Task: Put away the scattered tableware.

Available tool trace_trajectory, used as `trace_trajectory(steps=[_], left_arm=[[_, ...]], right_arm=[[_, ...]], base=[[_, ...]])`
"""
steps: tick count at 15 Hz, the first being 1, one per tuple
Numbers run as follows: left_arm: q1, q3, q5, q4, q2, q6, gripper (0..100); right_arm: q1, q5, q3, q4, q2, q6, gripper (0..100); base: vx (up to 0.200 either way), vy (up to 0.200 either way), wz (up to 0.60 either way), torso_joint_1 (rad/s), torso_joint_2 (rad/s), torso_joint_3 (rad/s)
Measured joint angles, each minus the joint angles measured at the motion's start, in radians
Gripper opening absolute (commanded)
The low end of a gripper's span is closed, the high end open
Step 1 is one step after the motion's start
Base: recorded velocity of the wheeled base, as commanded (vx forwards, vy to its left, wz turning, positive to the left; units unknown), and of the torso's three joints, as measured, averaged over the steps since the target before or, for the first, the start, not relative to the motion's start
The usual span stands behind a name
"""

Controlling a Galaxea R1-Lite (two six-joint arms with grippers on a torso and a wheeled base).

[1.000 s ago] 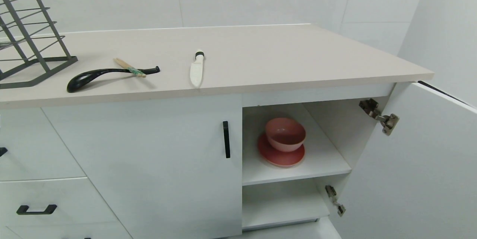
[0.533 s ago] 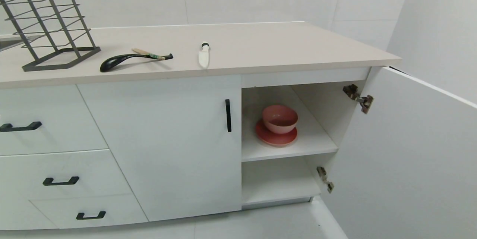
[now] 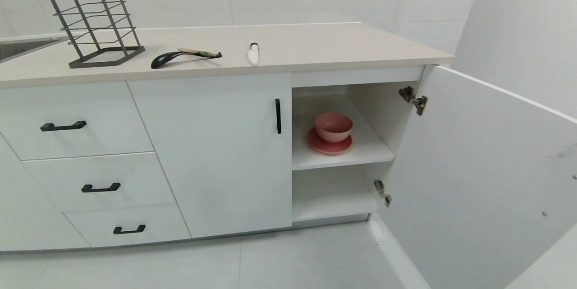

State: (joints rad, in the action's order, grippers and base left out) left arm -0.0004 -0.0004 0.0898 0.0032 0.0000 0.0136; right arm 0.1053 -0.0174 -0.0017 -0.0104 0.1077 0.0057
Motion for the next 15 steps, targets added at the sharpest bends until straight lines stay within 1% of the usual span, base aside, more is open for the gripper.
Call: trace_trajectory(steps=[2,5,8,11,15], left_arm=[[0.0,0.0,0.001,0.0,0.0,-0.001,100],[0.0,0.0,0.0,0.0,0.0,-0.001,100],[-0.001,0.0,-0.018,0.0,0.0,0.0,100],[0.0,0.0,-0.017,0.0,0.0,0.003,100],[0.0,0.0,-0.016,0.0,0.0,0.002,100]], right_arm=[[0.0,0.012,0.0,0.0,0.0,0.0,100],[0.0,0.02,0.0,0.0,0.0,0.004,100],[-0.001,0.021,0.0,0.0,0.0,0.005,100],[0.0,0.057,0.0,0.0,0.001,0.006,100],[0.0,0.059,0.0,-0.001,0.001,0.005,100]], base=[[-0.2,-0.2,0.0,0.0,0.0,0.002],[0.0,0.0,0.0,0.0,0.0,0.0],[0.0,-0.2,0.0,0.007,0.0,0.001],[0.0,-0.2,0.0,0.007,0.0,0.004],[0.0,-0.2,0.0,0.002,0.0,-0.002]])
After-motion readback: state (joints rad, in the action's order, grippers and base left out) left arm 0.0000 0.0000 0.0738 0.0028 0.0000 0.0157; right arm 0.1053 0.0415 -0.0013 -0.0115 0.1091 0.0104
